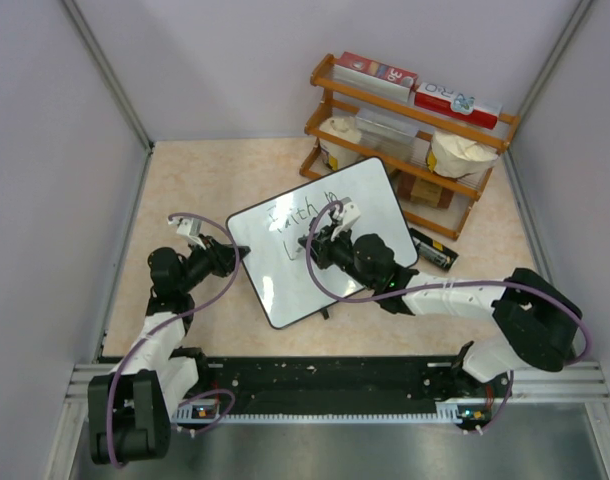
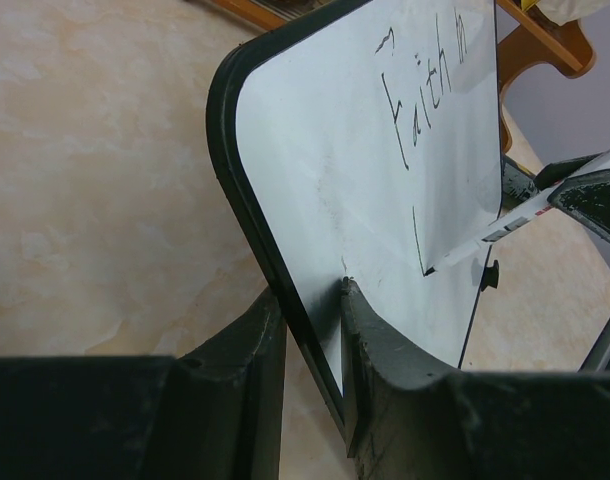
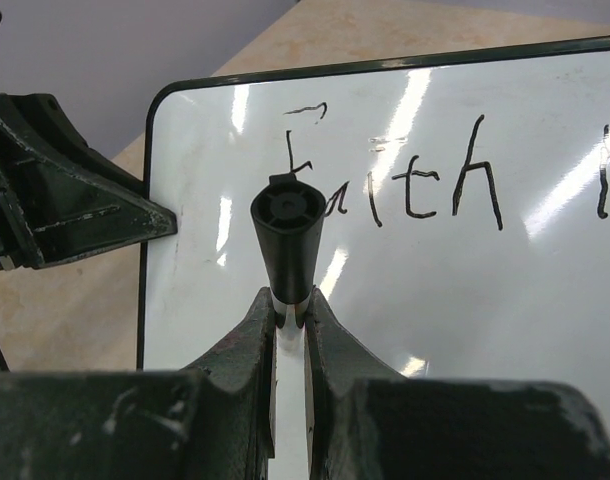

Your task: Write a sentence on the whiteboard

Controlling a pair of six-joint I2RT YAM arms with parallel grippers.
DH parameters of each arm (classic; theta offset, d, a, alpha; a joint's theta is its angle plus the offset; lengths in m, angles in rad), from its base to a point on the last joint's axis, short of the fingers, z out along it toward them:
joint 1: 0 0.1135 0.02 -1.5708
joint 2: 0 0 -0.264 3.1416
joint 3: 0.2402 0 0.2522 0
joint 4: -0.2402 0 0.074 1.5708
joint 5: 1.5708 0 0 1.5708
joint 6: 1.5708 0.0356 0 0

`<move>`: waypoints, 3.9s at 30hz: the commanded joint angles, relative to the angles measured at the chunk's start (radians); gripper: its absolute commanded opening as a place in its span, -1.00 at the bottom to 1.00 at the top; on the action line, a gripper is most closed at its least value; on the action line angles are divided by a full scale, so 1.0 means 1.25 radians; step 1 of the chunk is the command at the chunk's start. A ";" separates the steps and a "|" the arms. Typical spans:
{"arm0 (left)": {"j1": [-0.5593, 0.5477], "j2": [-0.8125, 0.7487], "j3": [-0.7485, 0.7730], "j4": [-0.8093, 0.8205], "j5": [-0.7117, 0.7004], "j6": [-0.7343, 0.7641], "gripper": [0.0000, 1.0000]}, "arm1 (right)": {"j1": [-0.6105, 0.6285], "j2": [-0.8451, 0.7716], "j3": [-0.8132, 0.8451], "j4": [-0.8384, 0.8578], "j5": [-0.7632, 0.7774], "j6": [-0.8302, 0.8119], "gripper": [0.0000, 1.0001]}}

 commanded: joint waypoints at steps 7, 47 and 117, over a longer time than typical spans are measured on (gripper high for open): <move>0.001 0.011 -0.010 0.012 -0.034 0.060 -1.00 | -0.002 -0.054 0.042 -0.017 0.020 -0.026 -1.00; 0.001 0.014 -0.010 0.013 -0.031 0.058 -1.00 | -0.039 -0.003 0.019 -0.042 0.004 0.015 -1.00; 0.001 0.027 -0.004 0.014 -0.026 0.057 -1.00 | -0.124 -0.010 0.089 0.001 -0.026 0.061 -1.00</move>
